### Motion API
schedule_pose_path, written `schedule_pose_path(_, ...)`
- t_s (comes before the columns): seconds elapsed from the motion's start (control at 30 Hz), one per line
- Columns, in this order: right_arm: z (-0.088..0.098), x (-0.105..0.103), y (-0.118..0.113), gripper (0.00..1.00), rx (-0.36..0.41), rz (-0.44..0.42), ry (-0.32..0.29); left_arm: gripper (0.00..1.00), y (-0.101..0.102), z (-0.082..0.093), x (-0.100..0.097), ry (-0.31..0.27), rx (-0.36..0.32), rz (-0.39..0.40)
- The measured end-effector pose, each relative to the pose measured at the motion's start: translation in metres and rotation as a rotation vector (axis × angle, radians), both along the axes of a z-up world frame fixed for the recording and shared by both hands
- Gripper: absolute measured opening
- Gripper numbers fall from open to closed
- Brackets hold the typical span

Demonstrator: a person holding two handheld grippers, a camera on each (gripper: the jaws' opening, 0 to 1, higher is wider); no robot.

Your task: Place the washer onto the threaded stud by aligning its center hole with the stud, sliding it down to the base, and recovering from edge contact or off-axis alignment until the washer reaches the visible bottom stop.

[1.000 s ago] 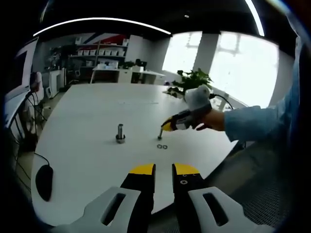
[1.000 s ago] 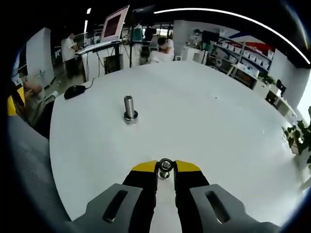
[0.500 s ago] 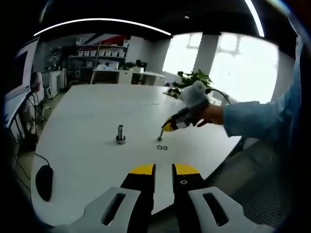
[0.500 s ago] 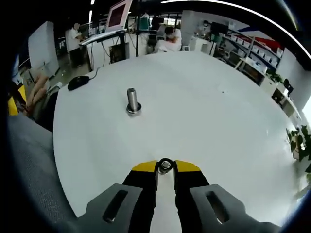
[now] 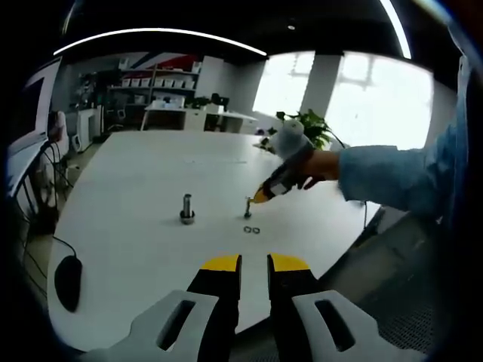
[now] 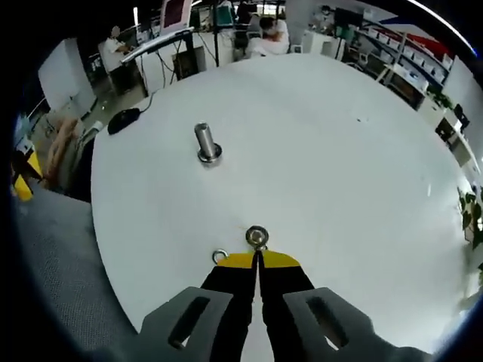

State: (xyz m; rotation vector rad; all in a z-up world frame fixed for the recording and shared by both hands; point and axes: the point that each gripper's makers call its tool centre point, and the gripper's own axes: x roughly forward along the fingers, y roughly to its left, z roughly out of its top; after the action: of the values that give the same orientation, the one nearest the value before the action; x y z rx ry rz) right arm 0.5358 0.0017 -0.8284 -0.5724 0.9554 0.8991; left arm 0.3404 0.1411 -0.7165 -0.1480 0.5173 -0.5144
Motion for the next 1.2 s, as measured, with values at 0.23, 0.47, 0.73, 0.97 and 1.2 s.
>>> schedule_pose_path(0.23, 0.002, -0.001, 0.007, 0.07, 0.038, 0.025, -0.042, 0.11, 0.0, 0.0, 0.0, 0.002, -0.003, 0.001)
schedule_pose_path(0.47, -0.003, 0.002, 0.024, 0.18, 0.047, 0.1, -0.067, 0.11, -0.001, -0.001, -0.001, 0.007, 0.0, -0.003)
schedule_pose_path(0.73, -0.012, 0.017, 0.038, 0.18, -0.015, 0.222, -0.071, 0.11, -0.001, -0.001, -0.001, 0.013, -0.006, -0.001)
schedule_pose_path(0.97, -0.019, 0.029, 0.05, 0.18, -0.077, 0.328, -0.09, 0.11, 0.0, 0.0, -0.001, 0.015, -0.012, 0.007)
schedule_pose_path(1.2, -0.038, 0.032, 0.055, 0.18, -0.146, 0.423, -0.062, 0.11, 0.001, 0.0, 0.0, 0.017, -0.019, 0.018)
